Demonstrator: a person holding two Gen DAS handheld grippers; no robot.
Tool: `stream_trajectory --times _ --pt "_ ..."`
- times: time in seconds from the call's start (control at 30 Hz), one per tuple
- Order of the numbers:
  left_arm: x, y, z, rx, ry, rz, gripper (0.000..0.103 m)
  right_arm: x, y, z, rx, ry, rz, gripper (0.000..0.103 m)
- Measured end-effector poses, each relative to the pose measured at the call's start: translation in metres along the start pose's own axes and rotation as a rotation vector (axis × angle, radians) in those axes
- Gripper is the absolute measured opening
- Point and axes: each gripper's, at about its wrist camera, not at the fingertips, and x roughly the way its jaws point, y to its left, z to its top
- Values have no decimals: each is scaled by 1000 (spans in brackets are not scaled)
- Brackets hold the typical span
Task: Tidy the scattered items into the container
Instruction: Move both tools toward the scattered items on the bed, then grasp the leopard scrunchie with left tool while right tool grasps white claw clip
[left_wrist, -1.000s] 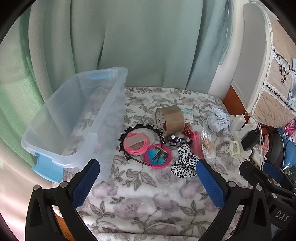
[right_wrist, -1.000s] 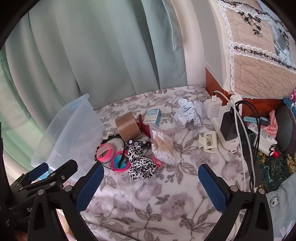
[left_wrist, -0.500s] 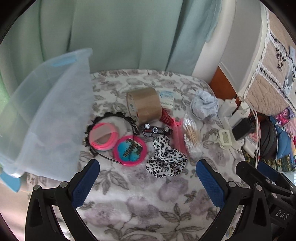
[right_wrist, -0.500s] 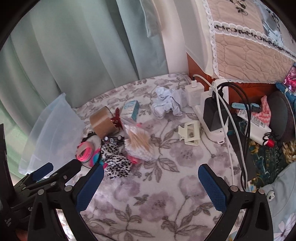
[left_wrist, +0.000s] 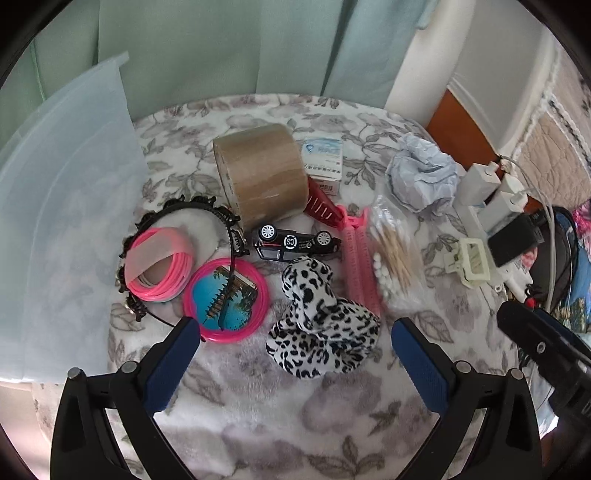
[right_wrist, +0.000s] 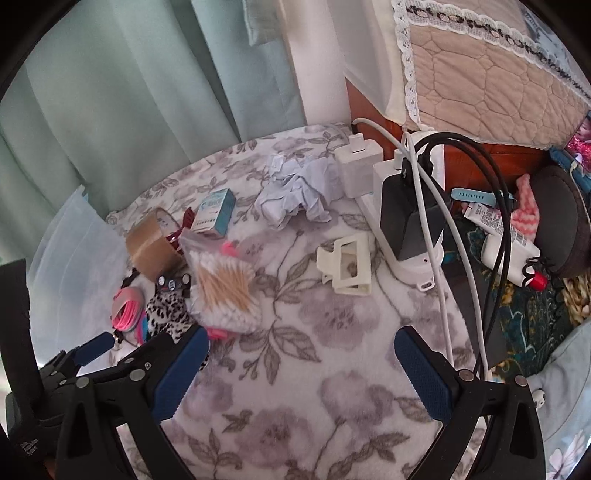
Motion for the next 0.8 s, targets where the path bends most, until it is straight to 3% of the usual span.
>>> stream_trajectory --times 0.13,0.27,0.43,0.8 --pt "7 5 4 -21 13 -11 88 5 0 6 1 -5 18 91" --pt "15 7 6 -40 31 -36 77 16 5 8 -10 -1 29 89" --pt "25 7 10 -52 54 -64 64 41 -3 15 13 24 -8 79" --pt "48 9 17 -91 98 -91 62 84 -11 30 20 16 -146 75"
